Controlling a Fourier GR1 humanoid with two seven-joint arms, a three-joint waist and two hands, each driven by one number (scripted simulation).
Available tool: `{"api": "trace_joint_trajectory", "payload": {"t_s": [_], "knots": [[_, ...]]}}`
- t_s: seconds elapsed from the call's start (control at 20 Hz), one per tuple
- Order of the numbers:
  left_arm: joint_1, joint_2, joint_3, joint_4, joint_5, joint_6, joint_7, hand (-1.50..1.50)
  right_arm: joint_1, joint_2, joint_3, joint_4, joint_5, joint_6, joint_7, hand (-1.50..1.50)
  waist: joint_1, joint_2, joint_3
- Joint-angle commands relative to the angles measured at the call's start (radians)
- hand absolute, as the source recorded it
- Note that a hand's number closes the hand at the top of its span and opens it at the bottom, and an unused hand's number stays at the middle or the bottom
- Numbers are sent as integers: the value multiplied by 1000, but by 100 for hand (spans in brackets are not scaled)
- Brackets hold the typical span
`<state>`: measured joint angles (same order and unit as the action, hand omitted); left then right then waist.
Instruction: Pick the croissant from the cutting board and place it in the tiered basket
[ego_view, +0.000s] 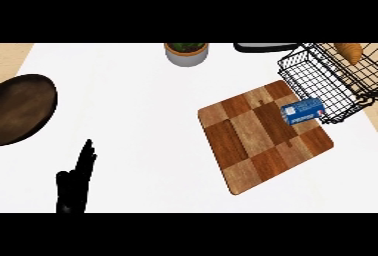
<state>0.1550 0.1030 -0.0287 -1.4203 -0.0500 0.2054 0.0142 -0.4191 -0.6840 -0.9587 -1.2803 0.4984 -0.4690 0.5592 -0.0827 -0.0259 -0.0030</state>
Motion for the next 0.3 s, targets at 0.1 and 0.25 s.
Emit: {"api": "trace_joint_trajectory", "payload": {"t_s": [0.1, 0.25], "knots": [[48, 8, -4, -59, 3, -3, 15, 0, 285, 39, -175, -321, -186, 240, 53, -150, -20, -4, 1], [41, 19, 15, -41, 15, -15, -7, 0, 406, 75, -303, -455, -313, 355, 68, -150, -8, 2, 1]]}}
